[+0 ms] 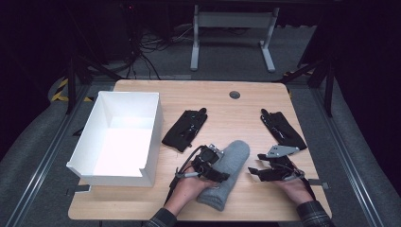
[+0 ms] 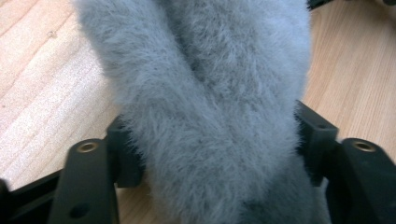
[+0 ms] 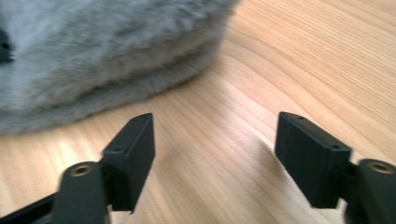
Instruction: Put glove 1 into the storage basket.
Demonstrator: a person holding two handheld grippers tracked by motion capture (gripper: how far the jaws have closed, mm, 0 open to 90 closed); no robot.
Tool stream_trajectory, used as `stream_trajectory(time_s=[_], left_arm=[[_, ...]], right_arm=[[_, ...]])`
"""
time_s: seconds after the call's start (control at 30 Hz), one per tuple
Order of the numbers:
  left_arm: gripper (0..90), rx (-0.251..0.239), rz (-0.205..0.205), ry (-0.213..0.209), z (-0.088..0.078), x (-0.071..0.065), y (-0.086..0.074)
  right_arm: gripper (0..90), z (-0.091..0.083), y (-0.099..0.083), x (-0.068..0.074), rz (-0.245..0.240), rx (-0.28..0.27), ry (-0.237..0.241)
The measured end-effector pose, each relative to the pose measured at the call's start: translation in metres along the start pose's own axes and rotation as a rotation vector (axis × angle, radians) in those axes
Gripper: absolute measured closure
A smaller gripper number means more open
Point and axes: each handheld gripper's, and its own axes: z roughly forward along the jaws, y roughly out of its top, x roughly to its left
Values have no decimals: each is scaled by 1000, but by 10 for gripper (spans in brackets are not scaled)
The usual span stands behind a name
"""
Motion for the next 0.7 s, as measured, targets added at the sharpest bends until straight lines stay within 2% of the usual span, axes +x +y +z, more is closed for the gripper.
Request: stream_trajectory(time_s=[0.17, 0.23, 0.4, 0.53, 0.7], left_arm=[[486, 6, -6, -40, 0, 3, 0], [517, 10, 4, -47, -1, 3, 1], [599, 11, 21, -51, -2, 1, 2], [622, -3, 16, -70, -4, 3, 2], [639, -13, 32, -77, -10, 1, 3]], right_arm=[[225, 3, -3, -3, -13, 4, -16], [213, 5, -3, -2, -20, -3, -28], [176, 6, -3, -2, -27, -3, -18], [155, 7, -3, -2, -33, 3, -10], [155, 7, -3, -2, -33, 3, -10]])
